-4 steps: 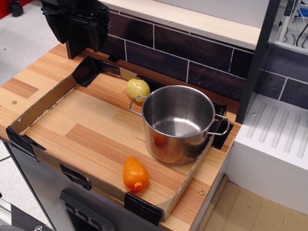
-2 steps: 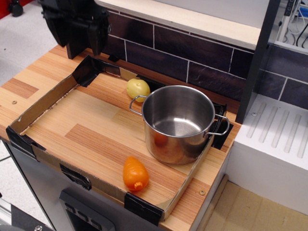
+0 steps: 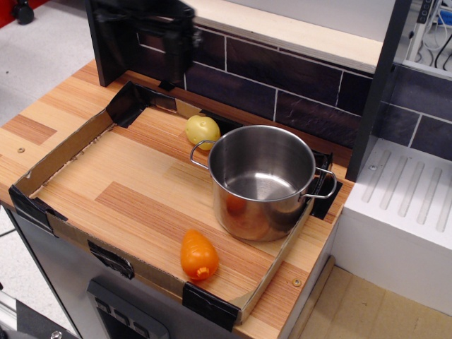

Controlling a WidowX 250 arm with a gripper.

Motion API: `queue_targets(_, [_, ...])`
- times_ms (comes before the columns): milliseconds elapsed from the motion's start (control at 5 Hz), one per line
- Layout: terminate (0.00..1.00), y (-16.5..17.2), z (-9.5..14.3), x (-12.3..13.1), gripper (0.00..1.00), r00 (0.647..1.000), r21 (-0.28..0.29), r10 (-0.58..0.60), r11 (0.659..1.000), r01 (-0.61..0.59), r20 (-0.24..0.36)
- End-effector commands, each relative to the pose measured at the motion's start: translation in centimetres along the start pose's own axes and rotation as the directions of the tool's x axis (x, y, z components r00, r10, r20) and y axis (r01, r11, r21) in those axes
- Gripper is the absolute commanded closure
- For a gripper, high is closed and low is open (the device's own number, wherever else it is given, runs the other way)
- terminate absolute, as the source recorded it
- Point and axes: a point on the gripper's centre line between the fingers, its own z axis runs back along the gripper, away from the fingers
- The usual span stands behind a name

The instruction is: Topple metal pot

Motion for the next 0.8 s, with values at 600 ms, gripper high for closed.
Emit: queue_targets(600, [0.0, -14.6, -1.0, -2.5, 0.0, 0.921, -0.149, -0.388, 0.913, 0.379, -0.039])
